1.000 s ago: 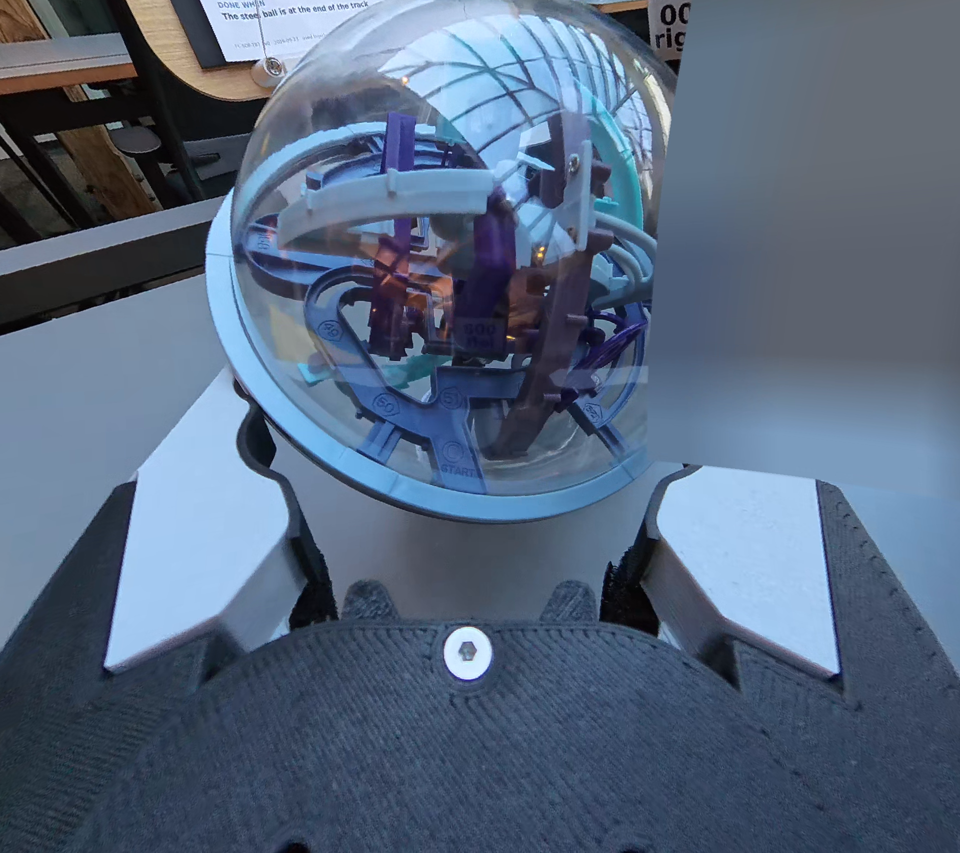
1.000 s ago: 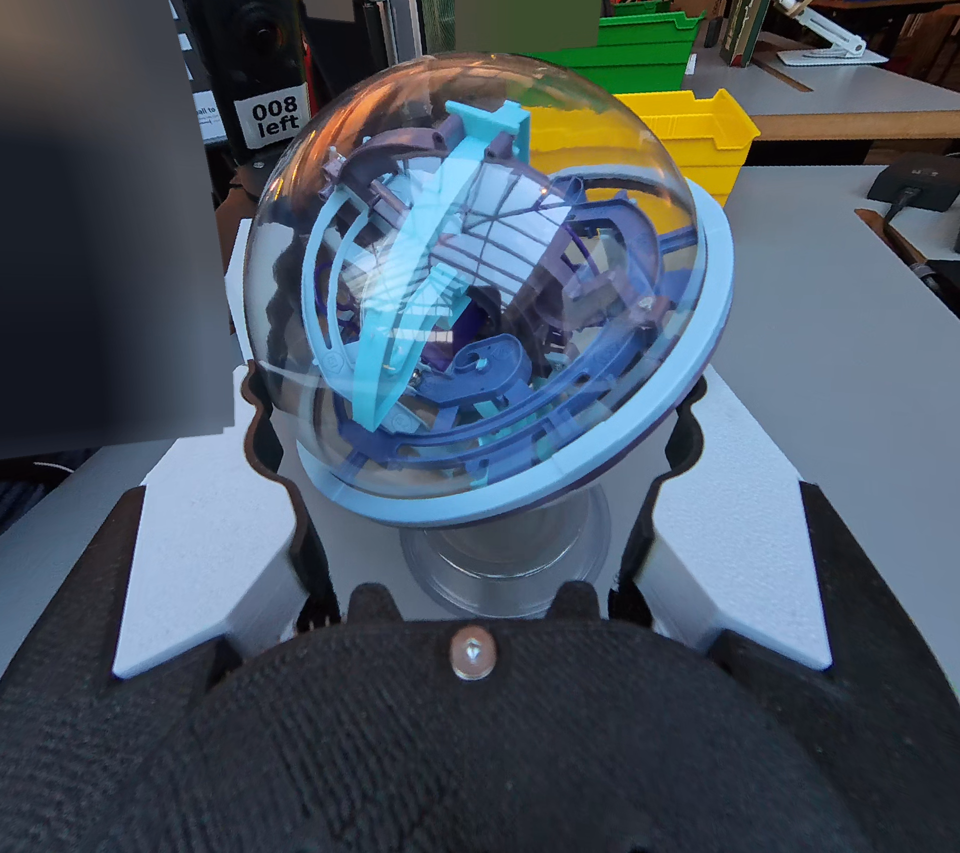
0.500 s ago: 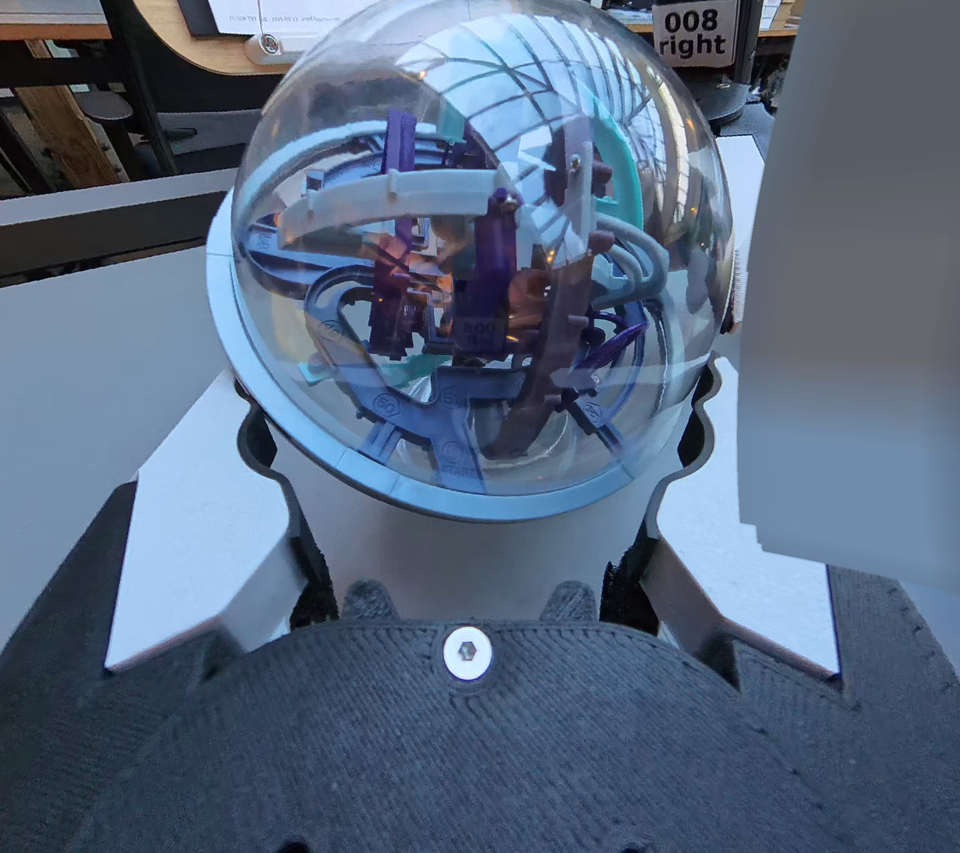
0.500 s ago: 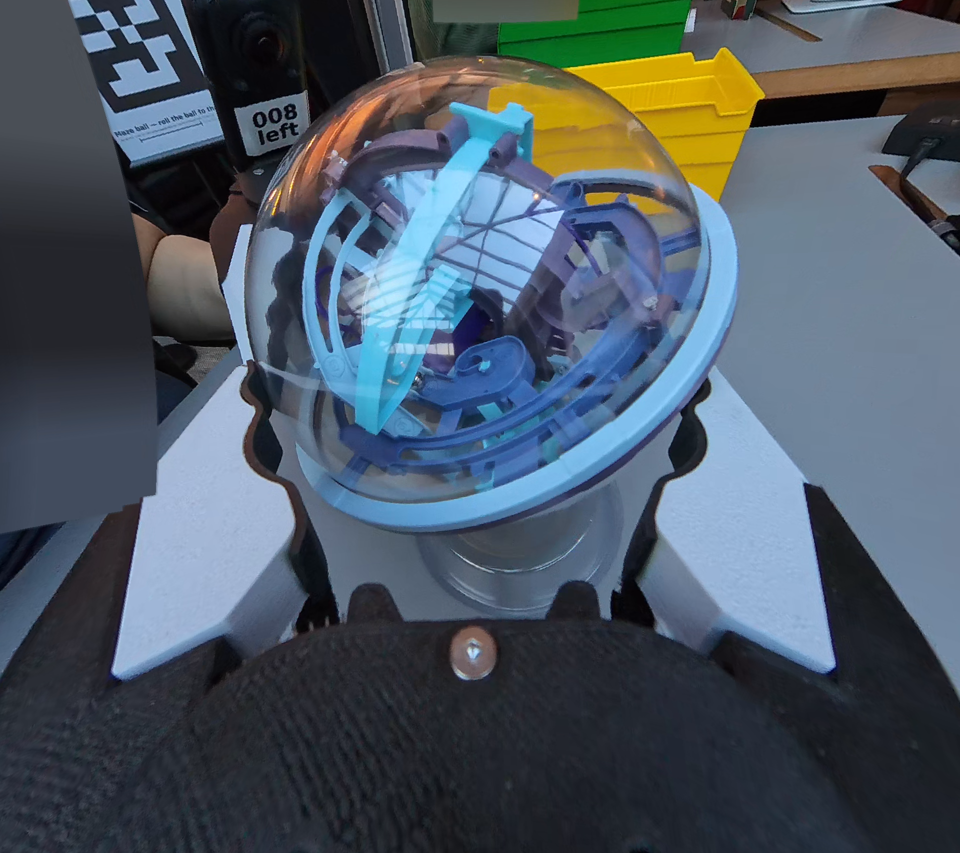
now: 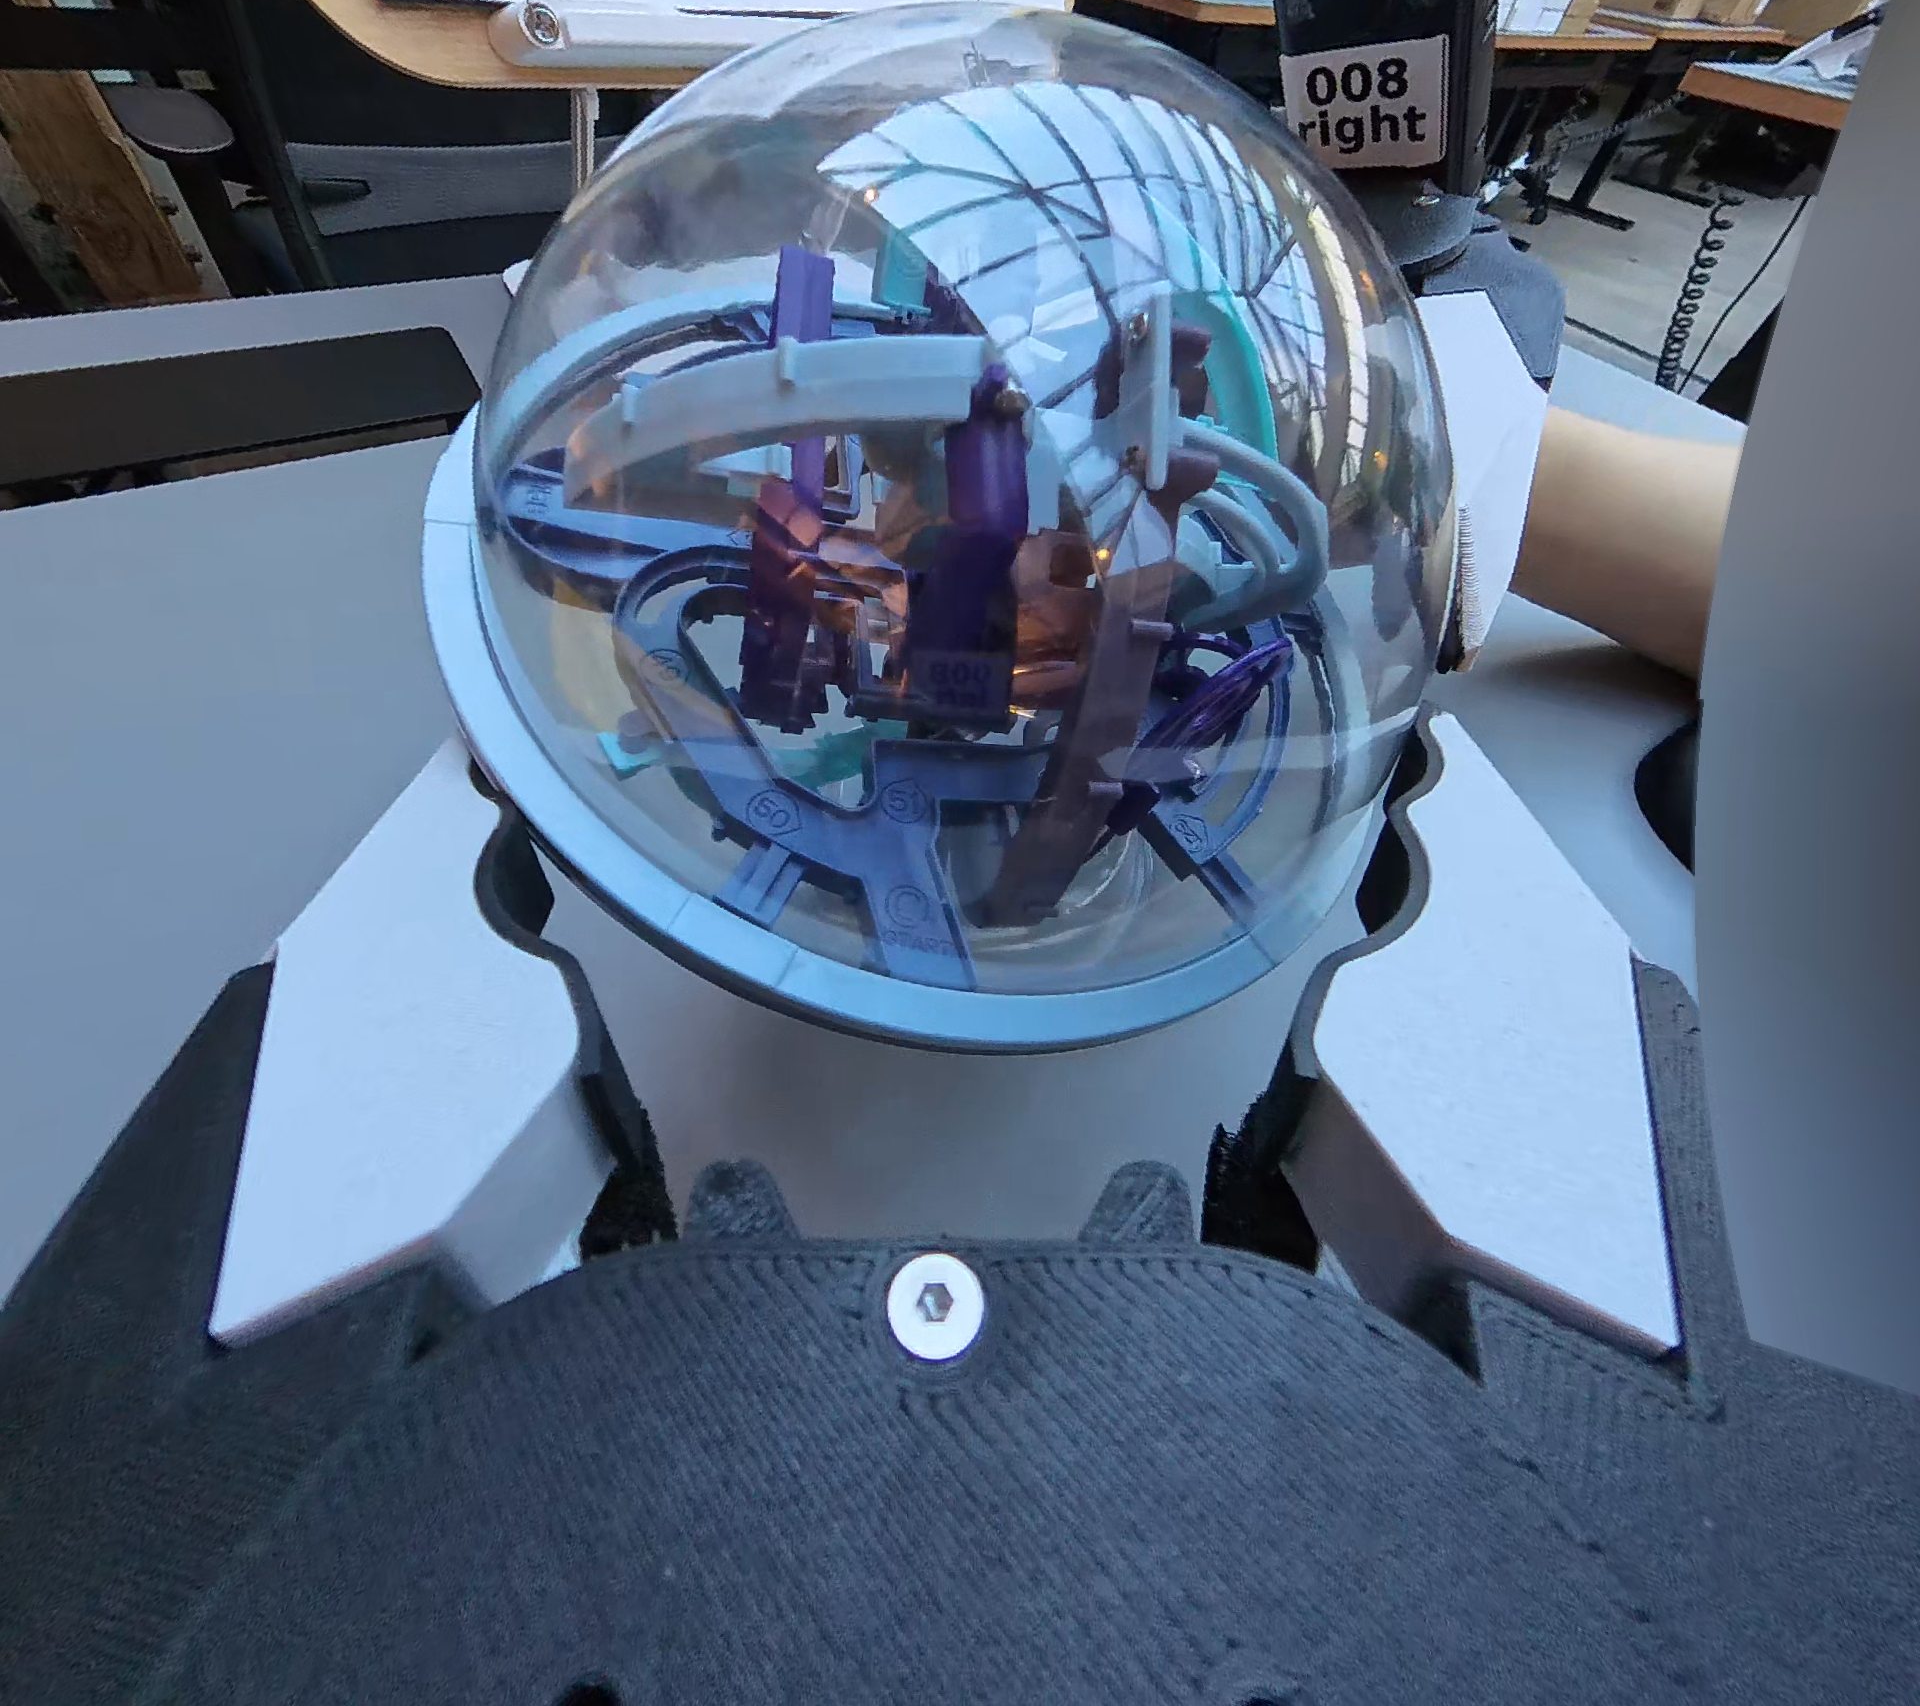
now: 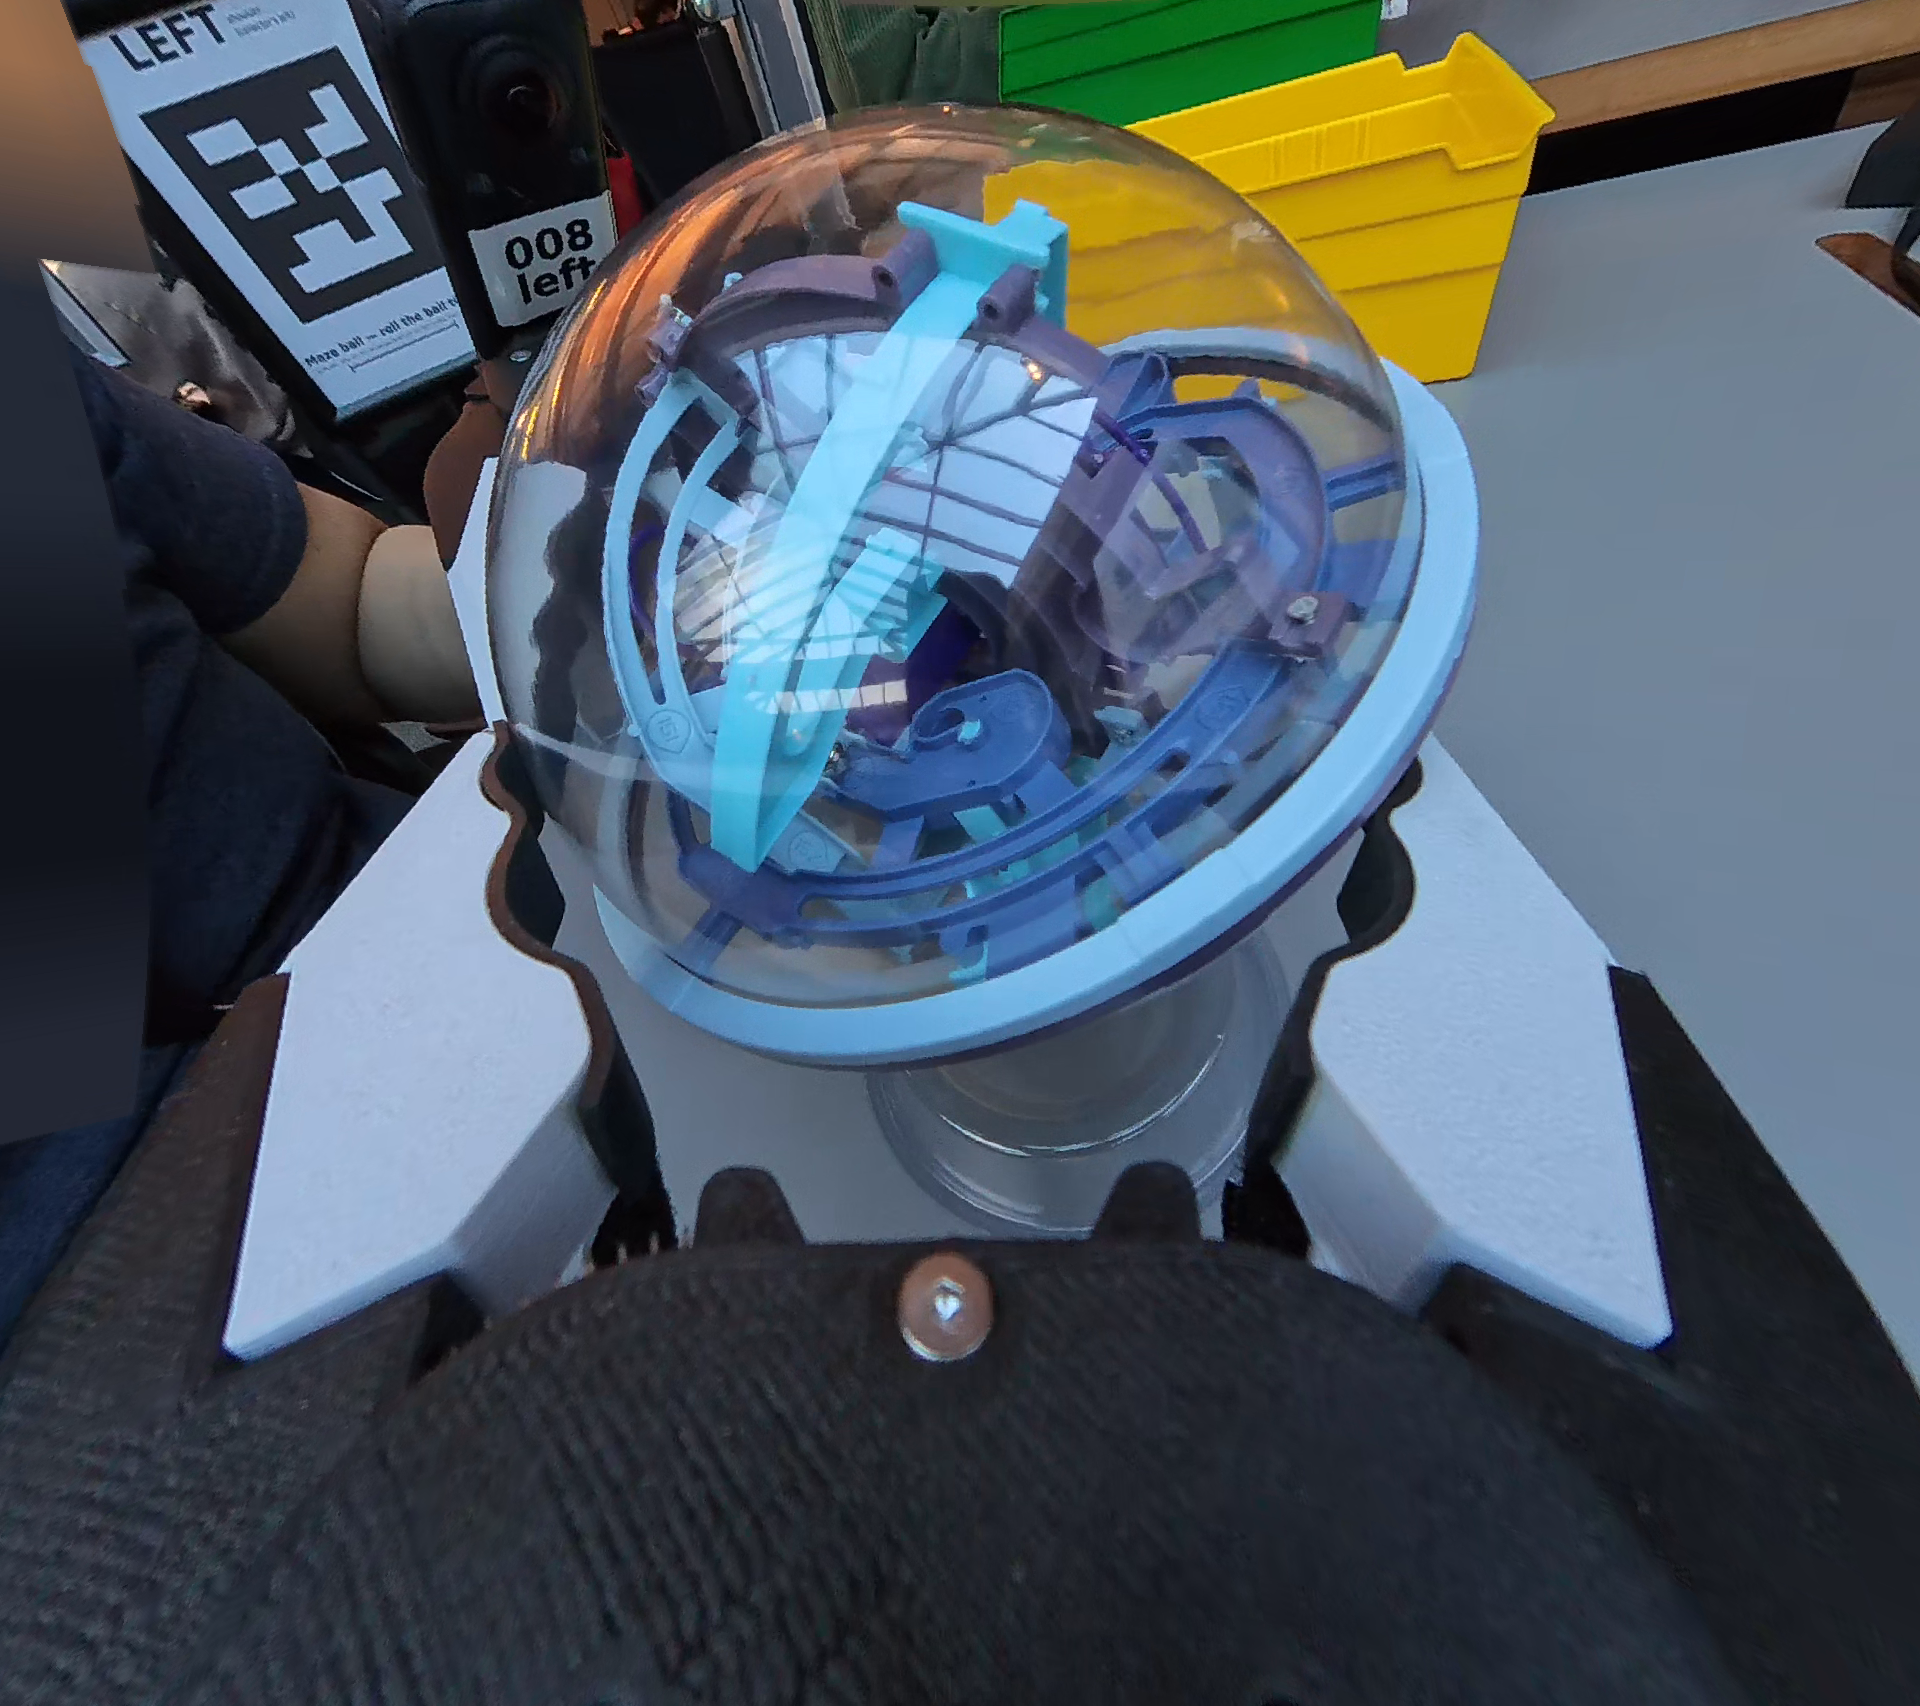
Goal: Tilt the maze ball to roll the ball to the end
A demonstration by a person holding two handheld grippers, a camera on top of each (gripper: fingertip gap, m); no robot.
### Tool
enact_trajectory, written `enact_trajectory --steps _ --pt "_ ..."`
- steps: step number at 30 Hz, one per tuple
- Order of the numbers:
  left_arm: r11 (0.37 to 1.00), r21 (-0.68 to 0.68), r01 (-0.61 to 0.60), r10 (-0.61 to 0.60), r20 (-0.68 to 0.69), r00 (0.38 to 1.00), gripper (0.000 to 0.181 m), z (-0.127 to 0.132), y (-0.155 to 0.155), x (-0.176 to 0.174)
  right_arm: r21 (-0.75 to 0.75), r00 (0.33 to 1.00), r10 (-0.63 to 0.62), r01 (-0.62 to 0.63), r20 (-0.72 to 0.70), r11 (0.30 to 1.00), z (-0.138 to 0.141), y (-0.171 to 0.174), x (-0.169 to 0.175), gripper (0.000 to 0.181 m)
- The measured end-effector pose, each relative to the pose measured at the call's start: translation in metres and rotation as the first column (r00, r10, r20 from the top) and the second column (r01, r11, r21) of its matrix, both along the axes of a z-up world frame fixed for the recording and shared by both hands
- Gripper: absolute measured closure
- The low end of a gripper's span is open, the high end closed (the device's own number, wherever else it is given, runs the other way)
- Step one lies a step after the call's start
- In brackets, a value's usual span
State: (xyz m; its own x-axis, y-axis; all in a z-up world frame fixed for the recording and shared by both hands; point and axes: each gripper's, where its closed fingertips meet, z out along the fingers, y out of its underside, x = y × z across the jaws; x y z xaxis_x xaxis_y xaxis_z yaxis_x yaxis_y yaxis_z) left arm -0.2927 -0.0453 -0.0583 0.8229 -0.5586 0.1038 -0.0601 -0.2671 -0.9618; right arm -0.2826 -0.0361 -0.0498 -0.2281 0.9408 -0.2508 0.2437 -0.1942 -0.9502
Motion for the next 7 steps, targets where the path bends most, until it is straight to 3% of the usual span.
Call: enact_trajectory --steps 7 --pt "1.000 -0.021 -0.006 0.006 0.006 1.000 0.024 -0.0005 0.0007 -0.0008 -0.040 1.000 0.002 -0.003 -0.010 0.999 -0.0013 0.0007 -0.0012 0.027"
